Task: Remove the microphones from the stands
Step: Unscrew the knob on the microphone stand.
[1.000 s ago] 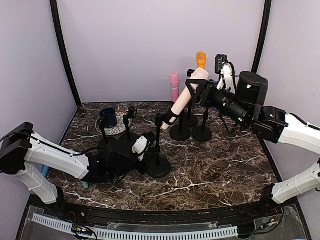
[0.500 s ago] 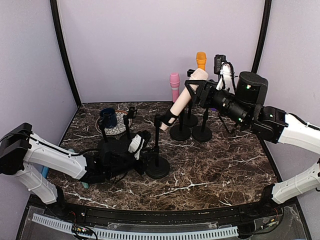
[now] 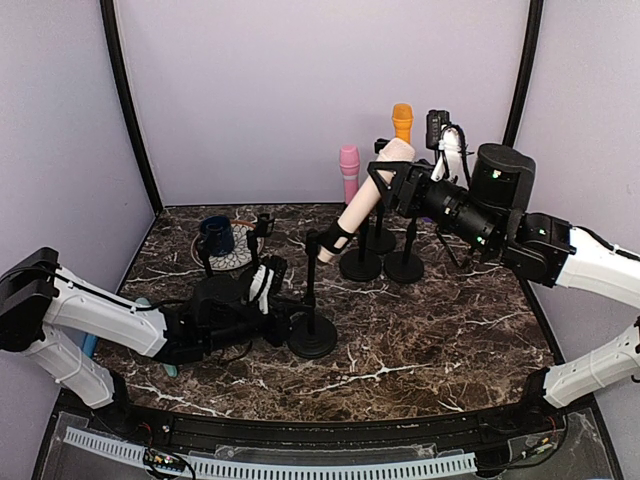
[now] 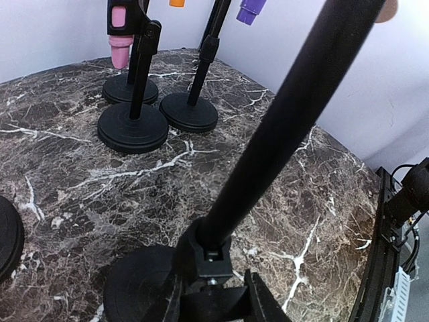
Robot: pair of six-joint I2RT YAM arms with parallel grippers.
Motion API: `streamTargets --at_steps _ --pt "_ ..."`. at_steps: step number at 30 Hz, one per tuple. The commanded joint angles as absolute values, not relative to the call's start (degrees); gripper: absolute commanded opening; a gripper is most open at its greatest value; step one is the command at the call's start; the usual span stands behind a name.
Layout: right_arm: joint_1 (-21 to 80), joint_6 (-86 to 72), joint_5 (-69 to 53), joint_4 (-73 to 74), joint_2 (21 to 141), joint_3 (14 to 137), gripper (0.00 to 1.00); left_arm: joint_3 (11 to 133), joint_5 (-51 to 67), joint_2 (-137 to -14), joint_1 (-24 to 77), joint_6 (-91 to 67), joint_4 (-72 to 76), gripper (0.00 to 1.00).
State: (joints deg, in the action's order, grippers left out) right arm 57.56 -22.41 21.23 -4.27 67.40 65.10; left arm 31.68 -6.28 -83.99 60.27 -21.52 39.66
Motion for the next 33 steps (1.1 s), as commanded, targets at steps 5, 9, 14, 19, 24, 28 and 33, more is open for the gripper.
streamTargets --at_steps 5,9,14,19,24,28,33 --pt "57.7 -22.6 22.0 -6.3 67.4 64.9 0.57 30.3 -2.2 -80.7 59.3 -26.7 36.3 0.2" --pt "57.7 -22.6 21.9 -6.4 67.3 64.9 0.57 32.1 -3.6 -78.7 59.3 -21.2 31.5 0.46" --pt "57.7 -22.4 22.1 -6.2 67.0 64.7 0.57 34.6 -6.2 -75.0 59.3 -9.8 23.5 0.72" --pt "57.7 -22.5 22.1 -6.5 67.1 64.6 0.57 36.5 -7.3 -73.6 59.3 1.8 19.1 0.78" --pt "57.7 -22.6 22.3 -6.4 67.0 64.6 0.57 39.1 -9.0 -74.9 59.4 6.8 15.4 0.72" --pt "57.7 -22.4 22.5 -6.2 67.0 64.9 0.57 39.5 -9.0 -75.3 59.4 8.0 16.2 0.59" --pt "57.7 -22.4 22.6 -6.2 67.1 64.9 0.57 39.6 -8.9 -75.5 59.4 8.0 17.5 0.44"
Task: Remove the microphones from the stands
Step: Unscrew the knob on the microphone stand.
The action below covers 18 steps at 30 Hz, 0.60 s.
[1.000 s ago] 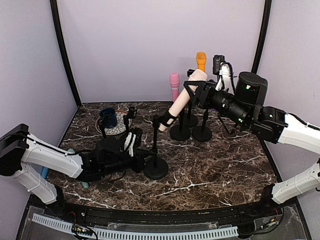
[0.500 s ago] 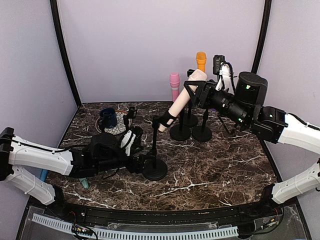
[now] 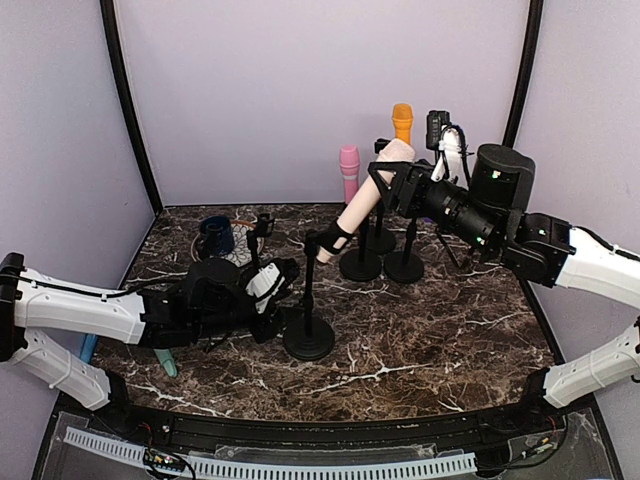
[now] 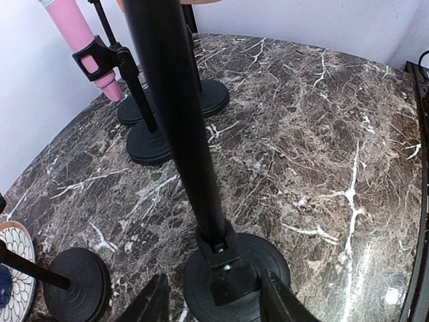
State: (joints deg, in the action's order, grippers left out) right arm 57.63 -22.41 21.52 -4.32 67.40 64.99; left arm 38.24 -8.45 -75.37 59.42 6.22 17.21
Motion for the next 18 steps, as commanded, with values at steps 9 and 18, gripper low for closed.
streamTargets --at_steps 9,18 --pt "57.7 -22.4 22.6 -6.2 67.3 64.9 0.57 39.8 -8.3 -76.3 59.4 7.5 17.8 0.49" --pt "57.7 -22.4 22.6 -6.1 67.3 65.0 0.57 40.5 -8.0 -76.8 59.4 7.8 18.3 0.53"
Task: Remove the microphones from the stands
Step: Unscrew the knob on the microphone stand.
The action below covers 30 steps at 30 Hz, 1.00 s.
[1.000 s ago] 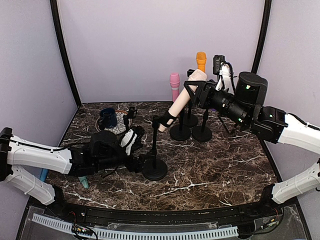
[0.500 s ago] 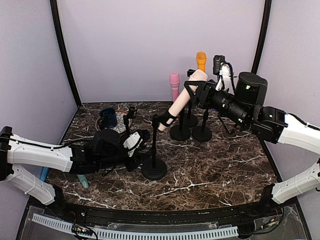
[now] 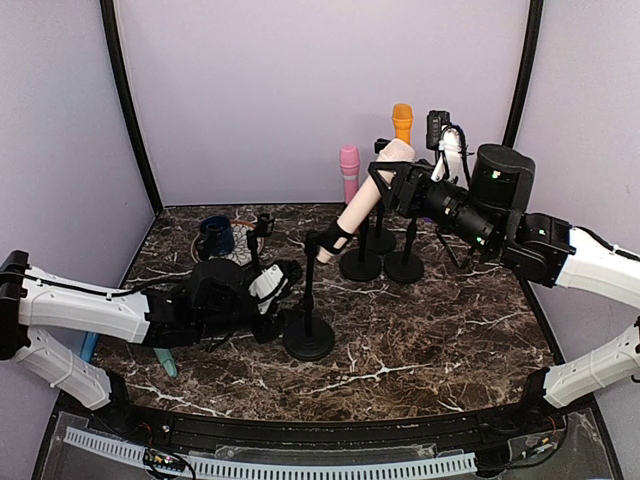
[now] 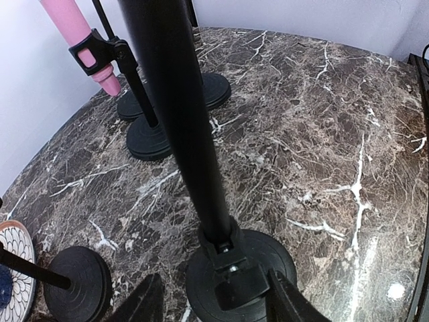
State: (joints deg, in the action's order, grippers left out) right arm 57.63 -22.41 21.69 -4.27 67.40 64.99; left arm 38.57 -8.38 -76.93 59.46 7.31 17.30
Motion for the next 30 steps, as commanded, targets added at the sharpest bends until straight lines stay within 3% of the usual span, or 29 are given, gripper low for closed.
streamTargets --at_steps 1,12,16,24,30 --pt "57.7 -22.5 22.6 -6.1 67.3 65.0 0.57 40.6 -7.8 -77.0 59.4 7.7 18.3 0.5" --pt "57.7 -22.4 22.7 -5.9 67.3 65.0 0.57 40.5 -6.9 -77.7 59.4 5.7 18.5 0.17" --pt "57.7 -22.4 22.6 -6.1 67.3 64.8 0.57 39.5 -6.9 -77.2 59.4 3.9 18.7 0.09" --pt "57.7 -22.2 22.1 -6.4 67.3 64.7 0.57 35.9 -5.8 -76.6 59.4 -6.3 21.4 0.0" --pt "57.7 -22.0 21.4 -6.7 67.1 64.4 0.53 32.1 -2.6 -76.5 59.3 -16.2 25.0 0.0"
